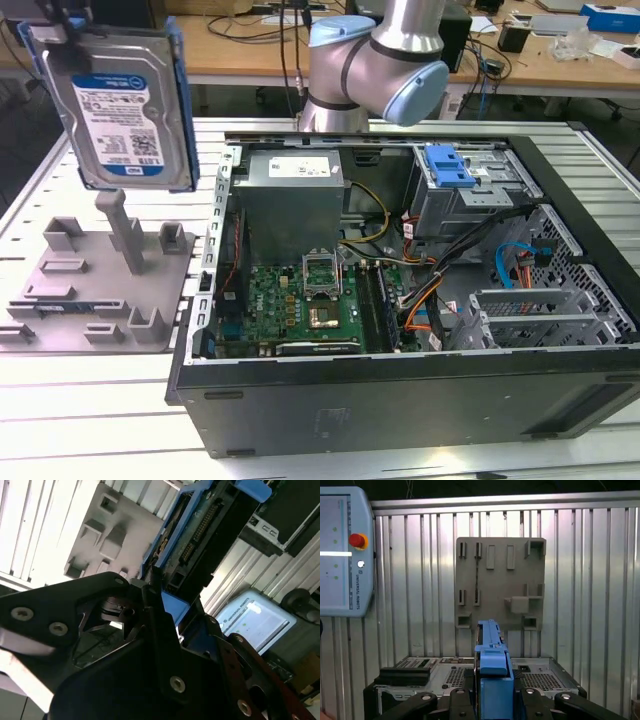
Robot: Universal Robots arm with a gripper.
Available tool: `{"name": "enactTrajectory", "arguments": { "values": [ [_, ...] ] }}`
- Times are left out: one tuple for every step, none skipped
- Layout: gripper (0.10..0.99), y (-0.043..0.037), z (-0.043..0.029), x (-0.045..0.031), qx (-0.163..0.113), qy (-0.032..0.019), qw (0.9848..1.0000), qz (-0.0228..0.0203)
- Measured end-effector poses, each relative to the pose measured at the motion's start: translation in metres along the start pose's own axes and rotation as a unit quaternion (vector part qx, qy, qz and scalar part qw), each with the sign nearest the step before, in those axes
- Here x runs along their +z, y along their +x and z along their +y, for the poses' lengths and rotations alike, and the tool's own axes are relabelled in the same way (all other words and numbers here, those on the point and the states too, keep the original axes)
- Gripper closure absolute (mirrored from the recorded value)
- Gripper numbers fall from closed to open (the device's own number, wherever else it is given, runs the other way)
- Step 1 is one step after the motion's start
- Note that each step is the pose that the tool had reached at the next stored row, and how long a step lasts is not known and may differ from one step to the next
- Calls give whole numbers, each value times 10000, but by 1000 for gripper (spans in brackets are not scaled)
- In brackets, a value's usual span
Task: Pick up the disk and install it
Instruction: 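Pick up the disk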
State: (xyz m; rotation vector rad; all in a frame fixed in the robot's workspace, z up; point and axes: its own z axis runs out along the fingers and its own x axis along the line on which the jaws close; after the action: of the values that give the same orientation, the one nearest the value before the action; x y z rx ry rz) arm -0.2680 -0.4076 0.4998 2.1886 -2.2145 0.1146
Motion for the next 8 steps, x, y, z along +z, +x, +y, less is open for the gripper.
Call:
{"name": "enactTrajectory", "arguments": {
  "values": [
    [718,21,-36,3,0,0,10000,0],
    [718,46,-77,6,-2,0,10000,0],
    [718,79,-135,10,0,0,10000,0],
    [718,104,-176,13,-1,0,10000,0],
    [718,127,-215,15,-2,-1,10000,1],
    [718,164,-279,21,0,0,10000,0],
    [718,187,-318,24,-1,0,10000,0],
    [718,215,-364,29,-1,1,10000,-1]
  ]
}}
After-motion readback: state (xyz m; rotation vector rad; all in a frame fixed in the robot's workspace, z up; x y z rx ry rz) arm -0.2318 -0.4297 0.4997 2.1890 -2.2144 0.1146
